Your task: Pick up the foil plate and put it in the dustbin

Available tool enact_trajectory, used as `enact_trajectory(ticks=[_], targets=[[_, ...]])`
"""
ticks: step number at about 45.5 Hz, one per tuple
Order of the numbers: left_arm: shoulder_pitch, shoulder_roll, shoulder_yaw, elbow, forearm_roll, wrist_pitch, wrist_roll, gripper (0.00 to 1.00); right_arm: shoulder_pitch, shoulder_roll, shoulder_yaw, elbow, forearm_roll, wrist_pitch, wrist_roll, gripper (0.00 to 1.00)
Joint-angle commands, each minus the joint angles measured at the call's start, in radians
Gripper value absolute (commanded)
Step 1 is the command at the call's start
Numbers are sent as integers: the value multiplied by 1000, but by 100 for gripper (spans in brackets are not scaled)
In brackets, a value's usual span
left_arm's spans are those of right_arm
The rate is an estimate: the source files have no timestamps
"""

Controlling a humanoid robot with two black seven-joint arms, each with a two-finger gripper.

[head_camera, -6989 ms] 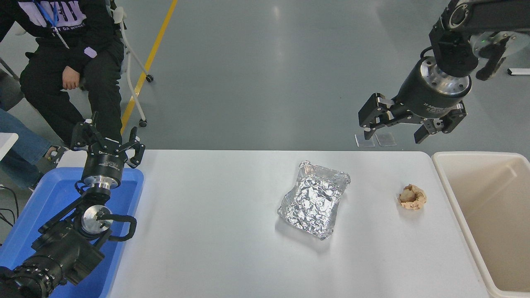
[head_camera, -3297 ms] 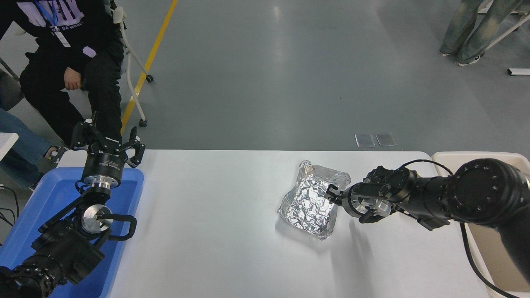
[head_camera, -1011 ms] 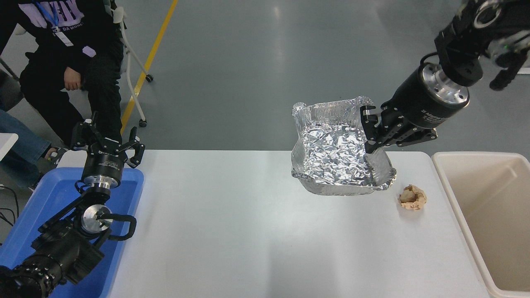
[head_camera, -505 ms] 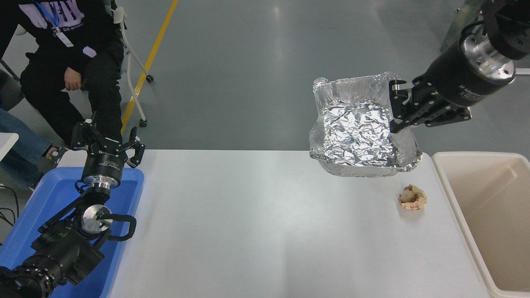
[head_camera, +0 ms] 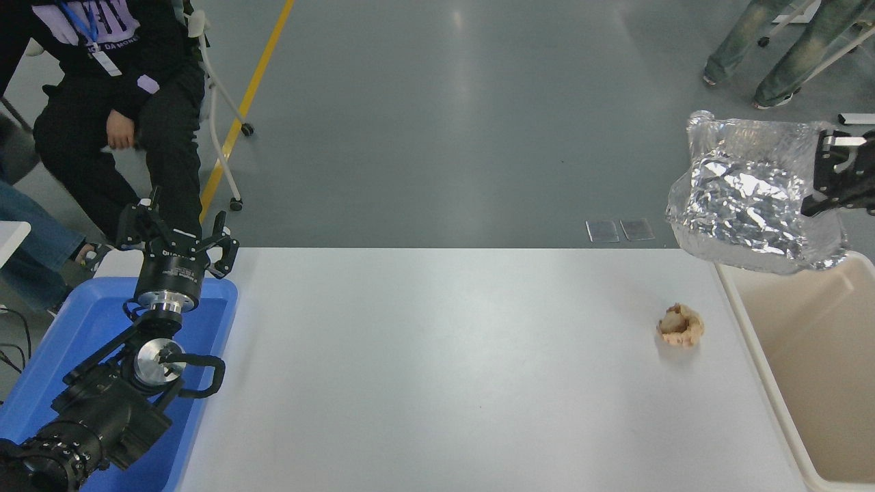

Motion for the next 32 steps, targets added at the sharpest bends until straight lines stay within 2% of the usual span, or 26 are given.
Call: enact_trajectory(ticks=[1,5,10,21,32], targets=[[0,0,1,0,0,0,0,99,-257,-152,62,-81,-20,-265,1,0],[0,0,-1,0,0,0,0,99,-413,-153,149,-127,-21,-359,1,0],[0,0,-1,0,0,0,0,99,-631,-129,307,-263,-21,-384,1,0],[0,0,-1,0,0,0,1,99,-1111,69,630,-656,-21,-416,1,0],[0,0,-1,-1,0,0,1,99,-1335,218,688,-839,-15,-598,1,0]])
